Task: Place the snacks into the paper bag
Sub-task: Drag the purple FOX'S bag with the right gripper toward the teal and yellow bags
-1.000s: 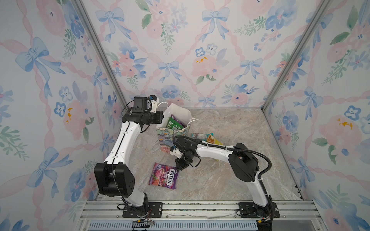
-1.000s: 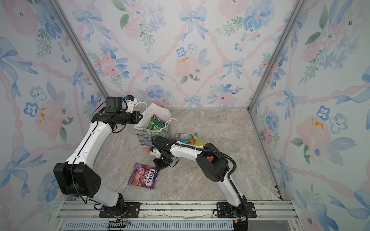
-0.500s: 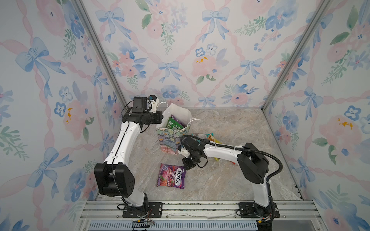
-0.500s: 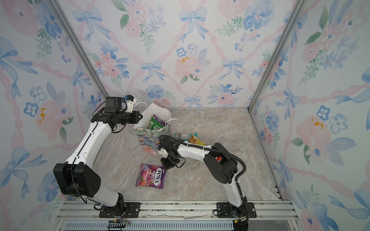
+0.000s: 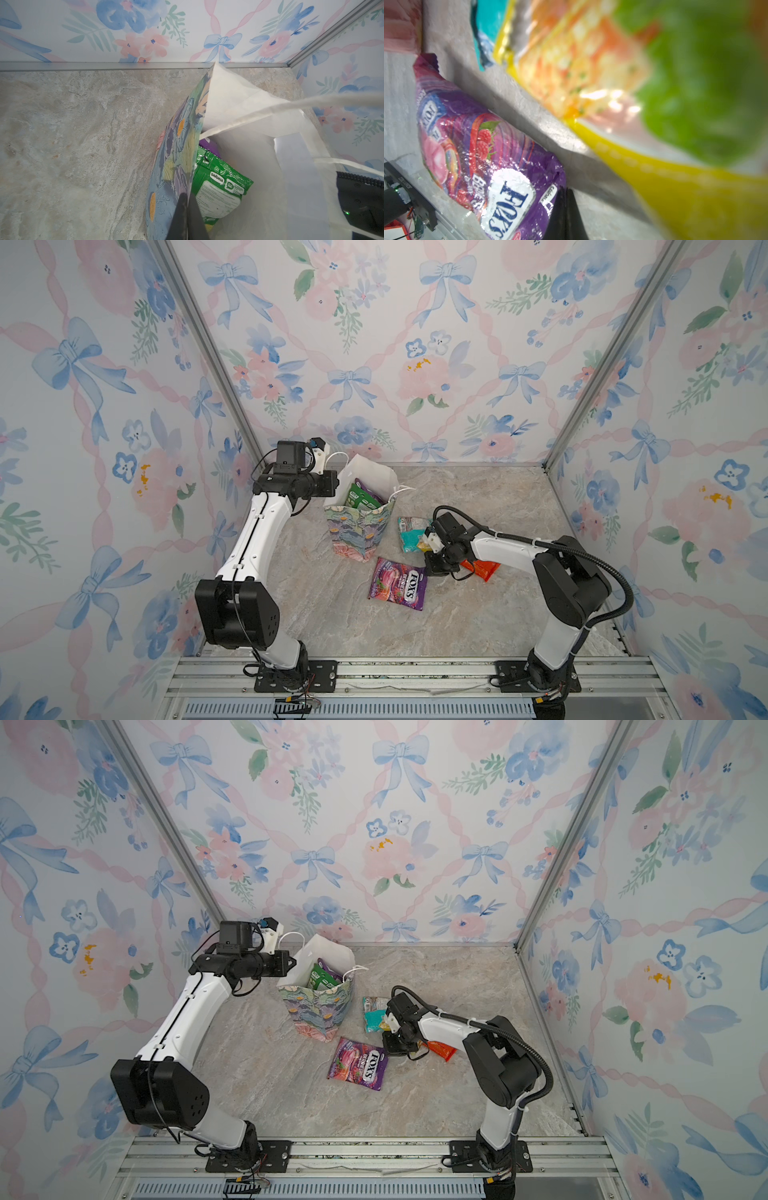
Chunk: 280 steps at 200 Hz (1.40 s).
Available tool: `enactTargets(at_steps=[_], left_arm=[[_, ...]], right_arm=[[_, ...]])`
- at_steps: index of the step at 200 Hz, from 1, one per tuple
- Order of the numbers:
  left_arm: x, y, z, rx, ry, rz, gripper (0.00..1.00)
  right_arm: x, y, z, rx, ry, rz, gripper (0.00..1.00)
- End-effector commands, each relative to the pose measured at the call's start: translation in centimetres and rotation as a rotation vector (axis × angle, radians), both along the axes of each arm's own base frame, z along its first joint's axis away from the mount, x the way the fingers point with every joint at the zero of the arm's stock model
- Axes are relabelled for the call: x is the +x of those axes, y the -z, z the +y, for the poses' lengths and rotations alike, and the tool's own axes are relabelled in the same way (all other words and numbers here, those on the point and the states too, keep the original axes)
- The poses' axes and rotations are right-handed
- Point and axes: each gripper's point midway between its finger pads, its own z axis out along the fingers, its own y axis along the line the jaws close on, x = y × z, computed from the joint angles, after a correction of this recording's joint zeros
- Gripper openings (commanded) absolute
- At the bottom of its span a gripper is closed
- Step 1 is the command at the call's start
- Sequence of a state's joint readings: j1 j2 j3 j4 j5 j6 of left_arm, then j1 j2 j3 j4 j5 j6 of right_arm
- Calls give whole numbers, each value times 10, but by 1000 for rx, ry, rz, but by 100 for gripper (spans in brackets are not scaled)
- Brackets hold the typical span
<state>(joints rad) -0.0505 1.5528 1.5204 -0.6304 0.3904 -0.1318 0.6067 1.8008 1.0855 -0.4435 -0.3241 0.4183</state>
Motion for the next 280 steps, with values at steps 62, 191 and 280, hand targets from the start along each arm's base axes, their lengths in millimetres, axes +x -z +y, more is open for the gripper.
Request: enactTargets(at_steps=[62,191,280], left_arm=[[-4,5,2,4,9,17,0],[-3,7,3,8,7,21,0],[-4,7,3,8,6,20,0]], right_arm=[[63,-53,-8,88,98,-171,3],[11,-54,-10,219,262,-93,70],[13,-32,21,390,339,-6,73]])
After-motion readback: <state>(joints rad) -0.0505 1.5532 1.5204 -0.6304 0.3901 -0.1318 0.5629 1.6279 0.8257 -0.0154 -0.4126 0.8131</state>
